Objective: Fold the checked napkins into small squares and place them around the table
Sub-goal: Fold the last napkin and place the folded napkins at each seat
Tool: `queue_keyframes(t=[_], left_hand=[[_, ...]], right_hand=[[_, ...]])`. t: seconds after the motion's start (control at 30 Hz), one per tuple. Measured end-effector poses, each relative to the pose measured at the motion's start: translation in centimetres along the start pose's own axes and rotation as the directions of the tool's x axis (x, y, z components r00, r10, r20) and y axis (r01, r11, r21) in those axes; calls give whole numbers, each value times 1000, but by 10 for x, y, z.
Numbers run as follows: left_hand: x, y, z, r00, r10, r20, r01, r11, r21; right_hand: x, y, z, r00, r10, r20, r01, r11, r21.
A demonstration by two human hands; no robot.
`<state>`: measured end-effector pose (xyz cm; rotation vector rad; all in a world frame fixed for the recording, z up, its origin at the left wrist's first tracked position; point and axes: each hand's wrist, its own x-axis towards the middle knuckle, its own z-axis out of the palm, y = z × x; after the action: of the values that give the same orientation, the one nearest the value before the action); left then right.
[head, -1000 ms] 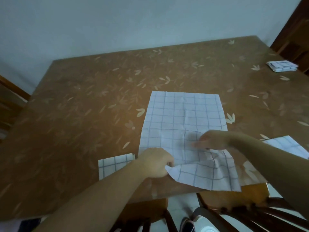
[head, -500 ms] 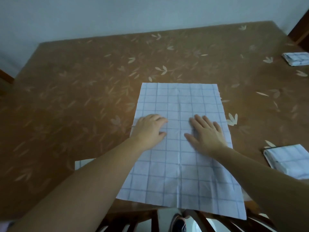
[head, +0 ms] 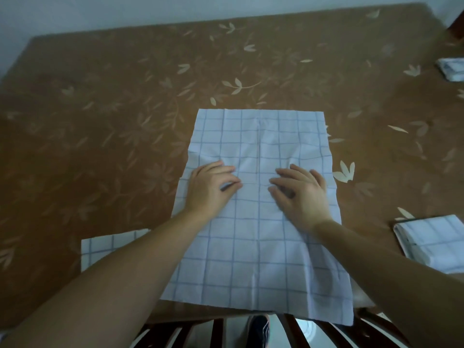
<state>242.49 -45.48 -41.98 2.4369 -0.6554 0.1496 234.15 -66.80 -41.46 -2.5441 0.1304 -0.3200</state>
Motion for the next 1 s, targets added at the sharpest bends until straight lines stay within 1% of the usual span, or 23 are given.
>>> queue_keyframes(t=[0.1,0.17,0.27,0.3,0.4,0.47,0.5,0.57,0.6,0.67,0.73,0.83,0.9,1.0], left_hand=[[8,5,-11,995,97,32,-96,995,-7],[13,10,-24,982,173,74,-173,985,-17],[19,24,-51,978,188,94,-189,982,0],[21,30,-61,976,199,86,-201,980,13],[28,48,-95,961,265,78,-269,962,51],[33,59,-122,952,289,103,-298,950,96],[34,63,-135,948,284,144,-302,945,127],[36,71,-162,938,203,281,-269,937,221],[37,72,-175,926,148,347,-258,920,296],[39,73,-200,903,96,419,-294,850,438],[40,71,-222,900,100,424,-324,805,498],[38,70,-248,913,101,396,-303,817,490],[36,70,-261,920,94,380,-282,833,477],[30,71,-275,927,83,366,-253,859,445]], right_hand=[[6,-4,-7,999,-19,-37,19,1000,-10],[11,-8,-19,996,-79,-46,77,996,-35],[17,-24,-48,986,-162,40,163,986,-22],[19,-29,-59,983,-159,87,163,986,-34],[27,-46,-88,975,-90,204,120,983,-137],[34,-59,-106,968,-47,245,84,986,-146],[38,-67,-114,970,-43,240,78,987,-138],[46,-83,-131,975,-70,212,105,982,-155],[49,-92,-140,974,-96,205,135,973,-187],[52,-107,-158,963,-144,227,206,938,-280],[54,-120,-172,936,-148,319,273,877,-395],[52,-134,-188,899,-89,429,313,817,-485],[50,-140,-194,888,-59,455,299,826,-477],[47,-145,-202,895,-23,446,247,856,-453]])
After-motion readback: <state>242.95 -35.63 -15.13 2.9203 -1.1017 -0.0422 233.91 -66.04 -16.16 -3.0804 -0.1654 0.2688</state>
